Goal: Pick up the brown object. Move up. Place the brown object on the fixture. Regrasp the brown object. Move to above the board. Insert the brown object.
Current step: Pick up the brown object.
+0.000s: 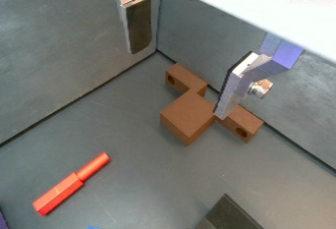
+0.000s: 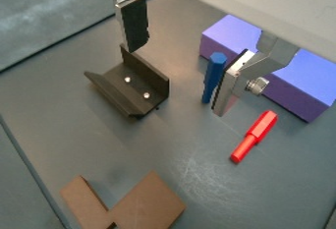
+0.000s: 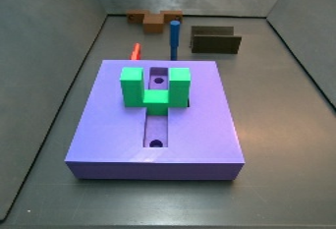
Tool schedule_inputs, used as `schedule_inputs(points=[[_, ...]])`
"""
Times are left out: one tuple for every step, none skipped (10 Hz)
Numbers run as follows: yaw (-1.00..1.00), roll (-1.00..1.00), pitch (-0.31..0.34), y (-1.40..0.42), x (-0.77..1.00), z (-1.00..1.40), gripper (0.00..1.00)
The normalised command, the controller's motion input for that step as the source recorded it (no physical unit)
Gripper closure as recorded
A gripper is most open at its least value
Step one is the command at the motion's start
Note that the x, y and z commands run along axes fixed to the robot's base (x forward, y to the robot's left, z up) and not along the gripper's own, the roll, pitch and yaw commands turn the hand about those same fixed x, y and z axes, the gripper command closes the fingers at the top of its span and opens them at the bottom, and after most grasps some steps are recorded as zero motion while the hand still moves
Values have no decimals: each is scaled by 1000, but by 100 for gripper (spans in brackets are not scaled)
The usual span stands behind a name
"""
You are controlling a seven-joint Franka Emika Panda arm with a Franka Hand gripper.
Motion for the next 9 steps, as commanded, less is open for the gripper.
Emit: schedule_inputs(points=[[-3, -59, -30, 6, 0, -194, 0], [-31, -66, -40, 40, 0, -291, 0], [-40, -74, -61, 74, -51, -317, 0], [-29, -54, -79, 91, -80, -423, 0], [0, -39, -39, 177, 0, -534, 0], [0, -37, -53, 249, -23, -586, 0], [0, -11, -87, 277, -157, -657, 0], [-31, 0, -57, 309, -163, -683, 0], [-97, 0, -44, 320, -243, -651, 0]])
